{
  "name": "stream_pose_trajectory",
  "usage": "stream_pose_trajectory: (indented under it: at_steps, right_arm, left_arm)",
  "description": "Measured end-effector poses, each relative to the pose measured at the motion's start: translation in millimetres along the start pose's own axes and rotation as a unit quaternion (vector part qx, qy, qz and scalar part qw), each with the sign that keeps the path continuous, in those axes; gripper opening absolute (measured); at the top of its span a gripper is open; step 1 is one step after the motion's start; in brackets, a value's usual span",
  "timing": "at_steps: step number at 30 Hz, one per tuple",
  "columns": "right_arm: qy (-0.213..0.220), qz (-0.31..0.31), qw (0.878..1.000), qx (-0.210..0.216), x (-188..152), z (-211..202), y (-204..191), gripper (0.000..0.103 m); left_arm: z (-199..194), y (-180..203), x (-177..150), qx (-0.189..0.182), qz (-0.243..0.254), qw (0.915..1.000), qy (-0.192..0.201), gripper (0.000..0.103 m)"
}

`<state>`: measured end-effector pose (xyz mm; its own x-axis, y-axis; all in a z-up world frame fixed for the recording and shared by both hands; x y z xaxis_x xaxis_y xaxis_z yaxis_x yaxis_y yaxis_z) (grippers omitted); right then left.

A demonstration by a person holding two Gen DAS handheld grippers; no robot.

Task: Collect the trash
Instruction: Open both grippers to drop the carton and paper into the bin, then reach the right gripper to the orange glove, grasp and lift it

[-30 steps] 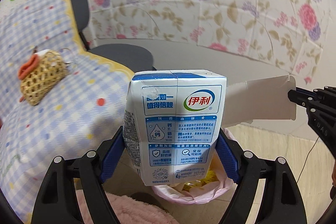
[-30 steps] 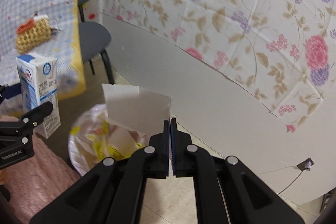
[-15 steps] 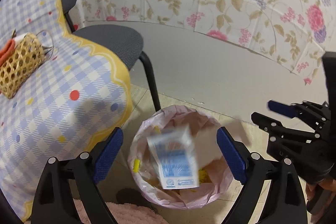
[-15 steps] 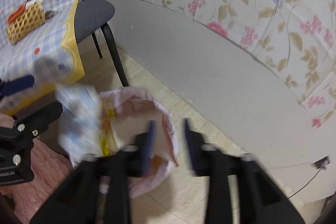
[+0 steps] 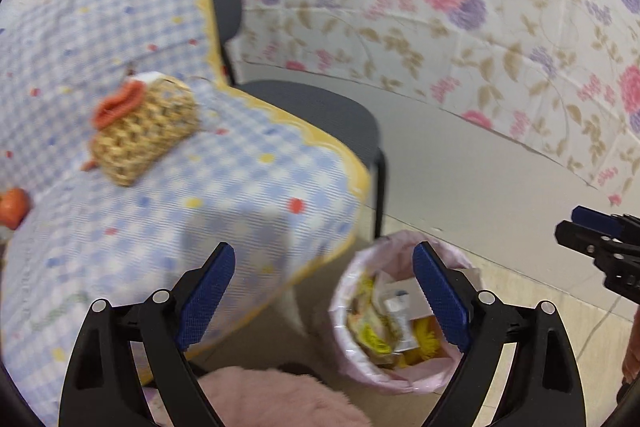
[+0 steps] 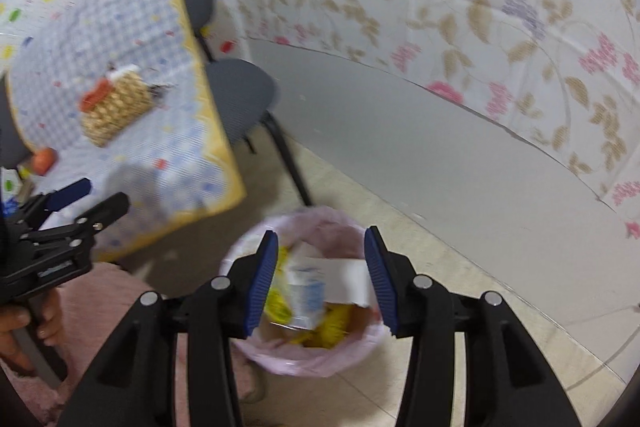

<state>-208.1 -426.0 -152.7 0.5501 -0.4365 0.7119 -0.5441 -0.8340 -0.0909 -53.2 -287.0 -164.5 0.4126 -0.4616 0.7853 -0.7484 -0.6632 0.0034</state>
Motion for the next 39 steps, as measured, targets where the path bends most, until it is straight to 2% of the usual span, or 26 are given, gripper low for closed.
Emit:
stream_pose_trajectory:
  at_steps: [6, 11, 19, 25, 31, 36, 39]
  right_arm:
    - [0.027, -0.027, 0.998, 0.043, 27.5, 1.3, -46.4, 0.045]
    - [0.033, -0.052, 0.995, 0.074, 43.7, 12.2, -83.7, 0.051]
    - [0.041, -0.095, 0.987, 0.125, 76.2, 34.7, -158.6, 0.055]
    - [0.045, -0.12, 0.981, 0.149, 102.4, 60.5, -207.9, 0.059]
    - [0.047, -0.133, 0.978, 0.154, 131.3, 105.0, -244.3, 0.059]
    - [0.029, -0.13, 0.976, 0.173, 146.1, 144.6, -266.7, 0.059]
    - [0.026, -0.137, 0.971, 0.196, 150.5, 151.4, -286.2, 0.059]
  left_arm:
    - [-30.3, -53.0, 11.3, 0.06, -0.021, 0.9978, 0.02, 0.09]
    - [-43.5, -100.9, 11.8, 0.11, -0.038, 0.9929, 0.028, 0.09]
    - [-79.9, -197.8, 27.8, 0.213, -0.067, 0.9737, 0.044, 0.09]
    - [-105.0, -261.7, 41.9, 0.255, -0.099, 0.9606, 0.052, 0.09]
    - [-97.0, -299.9, 51.7, 0.265, -0.118, 0.9559, 0.047, 0.09]
    - [-53.8, -311.2, 48.6, 0.231, -0.127, 0.9641, 0.025, 0.09]
    - [-33.9, -314.9, 46.0, 0.228, -0.13, 0.9648, 0.013, 0.09]
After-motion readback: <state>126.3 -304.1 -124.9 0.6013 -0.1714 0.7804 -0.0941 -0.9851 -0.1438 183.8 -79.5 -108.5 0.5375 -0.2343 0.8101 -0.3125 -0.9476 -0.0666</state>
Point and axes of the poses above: each gripper's, at about its wrist camera, not at the fingertips, and z roughly the way its jaws point, y to its right, x to its top, the point moved 8 cm from there along z, roughly the way its jaws point, and after that the axes turned 4 degrees about y, right-handed, at the moved point
